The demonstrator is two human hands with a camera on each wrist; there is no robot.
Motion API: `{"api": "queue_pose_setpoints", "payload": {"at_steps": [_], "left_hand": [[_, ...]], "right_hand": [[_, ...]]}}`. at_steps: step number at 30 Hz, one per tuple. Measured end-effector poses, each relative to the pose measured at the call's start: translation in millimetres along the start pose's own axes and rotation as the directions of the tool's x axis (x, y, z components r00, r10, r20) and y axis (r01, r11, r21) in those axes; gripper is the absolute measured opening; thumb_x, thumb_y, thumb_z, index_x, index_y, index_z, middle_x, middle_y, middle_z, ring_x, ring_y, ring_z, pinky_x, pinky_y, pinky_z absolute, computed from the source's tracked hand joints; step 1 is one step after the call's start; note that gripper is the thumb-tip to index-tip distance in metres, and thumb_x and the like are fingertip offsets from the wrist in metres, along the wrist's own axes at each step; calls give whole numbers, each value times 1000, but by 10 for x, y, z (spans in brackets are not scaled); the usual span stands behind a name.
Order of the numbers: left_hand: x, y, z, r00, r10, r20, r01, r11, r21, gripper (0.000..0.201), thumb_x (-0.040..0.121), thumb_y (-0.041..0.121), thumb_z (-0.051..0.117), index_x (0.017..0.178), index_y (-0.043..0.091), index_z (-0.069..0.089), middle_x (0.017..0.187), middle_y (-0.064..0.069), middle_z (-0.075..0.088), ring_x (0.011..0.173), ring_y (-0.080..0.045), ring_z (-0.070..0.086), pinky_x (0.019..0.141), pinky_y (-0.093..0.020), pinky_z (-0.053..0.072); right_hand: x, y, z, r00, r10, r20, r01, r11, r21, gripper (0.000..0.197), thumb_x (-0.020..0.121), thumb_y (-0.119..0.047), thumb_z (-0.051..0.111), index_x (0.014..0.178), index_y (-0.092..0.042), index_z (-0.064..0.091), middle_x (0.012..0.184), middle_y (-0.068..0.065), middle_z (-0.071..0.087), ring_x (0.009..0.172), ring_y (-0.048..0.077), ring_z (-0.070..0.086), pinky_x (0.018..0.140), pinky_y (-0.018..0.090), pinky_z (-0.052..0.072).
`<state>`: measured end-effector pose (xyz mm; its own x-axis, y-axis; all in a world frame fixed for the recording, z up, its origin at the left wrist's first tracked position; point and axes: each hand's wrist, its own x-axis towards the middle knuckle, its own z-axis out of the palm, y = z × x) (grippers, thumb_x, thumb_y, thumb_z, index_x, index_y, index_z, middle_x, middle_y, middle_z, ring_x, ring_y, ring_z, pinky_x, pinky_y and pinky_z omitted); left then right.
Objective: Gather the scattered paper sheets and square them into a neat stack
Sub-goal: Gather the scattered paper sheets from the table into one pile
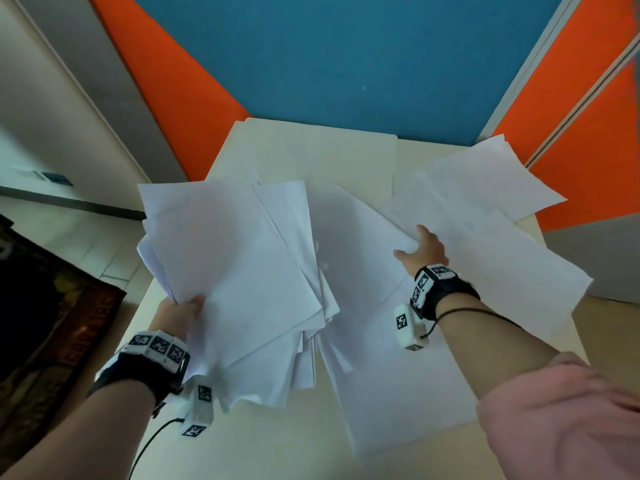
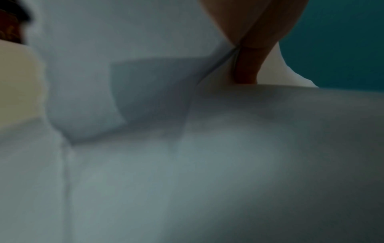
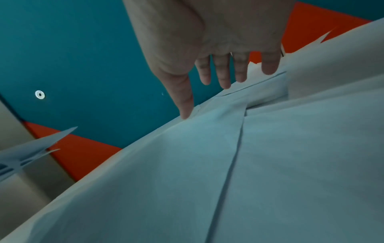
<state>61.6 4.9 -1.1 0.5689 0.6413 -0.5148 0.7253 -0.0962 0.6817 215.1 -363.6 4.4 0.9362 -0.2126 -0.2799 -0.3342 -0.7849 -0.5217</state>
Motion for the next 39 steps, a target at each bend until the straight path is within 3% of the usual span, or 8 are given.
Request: {"api": "queue_pose_setpoints", "payload": {"at_steps": [4, 7, 9, 14, 20, 26, 33, 39], "left_hand": [[-50, 9, 53, 1000, -3, -14, 3, 1000, -19, 17, 88, 16, 58, 97, 1, 55, 96, -15, 54, 88, -28, 49, 77, -35, 36], [0, -45, 22, 1000, -20, -2, 20, 1000, 1, 31, 86, 17, 59, 103, -9, 60, 102, -24, 64, 93, -36, 58, 78, -42, 41], [28, -81, -15, 999, -34, -8, 34, 999, 18, 36, 86, 19, 60, 109, -9, 60, 105, -26, 63, 94, -37, 58, 77, -41, 40], [79, -160, -69, 997, -77, -19, 76, 996, -44, 42, 85, 19, 62, 117, -8, 57, 116, -28, 61, 107, -43, 57, 84, -43, 42], [66, -181, -101, 995, -98, -22, 95, 989, -115, 45, 84, 18, 64, 119, -7, 56, 118, -25, 61, 109, -41, 58, 97, -47, 45], [86, -277, -224, 997, -73, -30, 68, 988, -140, 53, 77, 23, 69, 121, -4, 56, 119, -22, 62, 108, -40, 59, 98, -47, 45], [78, -322, -291, 995, -75, -71, 68, 993, -101, 44, 86, 15, 61, 124, -6, 52, 124, -23, 59, 113, -41, 55, 96, -43, 42], [-25, -168, -271, 996, -16, -85, 14, 1000, -19, 44, 88, 13, 56, 124, -10, 50, 120, -29, 58, 108, -41, 55, 86, -41, 41]], "right_hand": [[78, -43, 91, 998, 50, 48, -40, 980, -197, 62, 84, -29, 61, 139, -19, 36, 139, 14, 40, 132, 31, 31, 105, 49, 29], [60, -10, 155, 998, -26, -53, 12, 969, -247, 23, 87, -11, 51, 105, -15, 64, 119, 13, 56, 119, 31, 38, 94, 40, 32], [6, 24, 151, 997, -24, -70, 5, 964, -266, 21, 87, -6, 47, 93, -15, 66, 111, 13, 61, 116, 30, 40, 92, 38, 31], [-172, 195, 79, 997, 75, 23, -58, 900, -432, 32, 89, -11, 44, 118, -5, 55, 129, 16, 43, 122, 32, 38, 99, 41, 35], [-209, 23, 129, 990, 92, 110, -50, 939, -340, 77, 78, -35, 68, 137, -9, 28, 139, 15, 40, 130, 33, 35, 104, 44, 29], [-247, -119, 198, 990, -66, 126, 84, 986, -144, 31, 79, -12, 63, 108, 0, 61, 109, 19, 67, 98, 34, 63, 79, 31, 48], [-285, -524, -396, 942, -291, -166, 309, 946, 97, 29, 89, -8, 53, 116, 0, 58, 112, 22, 64, 100, 33, 60, 87, 33, 46], [-377, -564, -920, 968, -200, -152, 247, 867, 432, 32, 87, -4, 56, 119, 3, 57, 114, 11, 61, 100, 21, 57, 87, 30, 44]]}}
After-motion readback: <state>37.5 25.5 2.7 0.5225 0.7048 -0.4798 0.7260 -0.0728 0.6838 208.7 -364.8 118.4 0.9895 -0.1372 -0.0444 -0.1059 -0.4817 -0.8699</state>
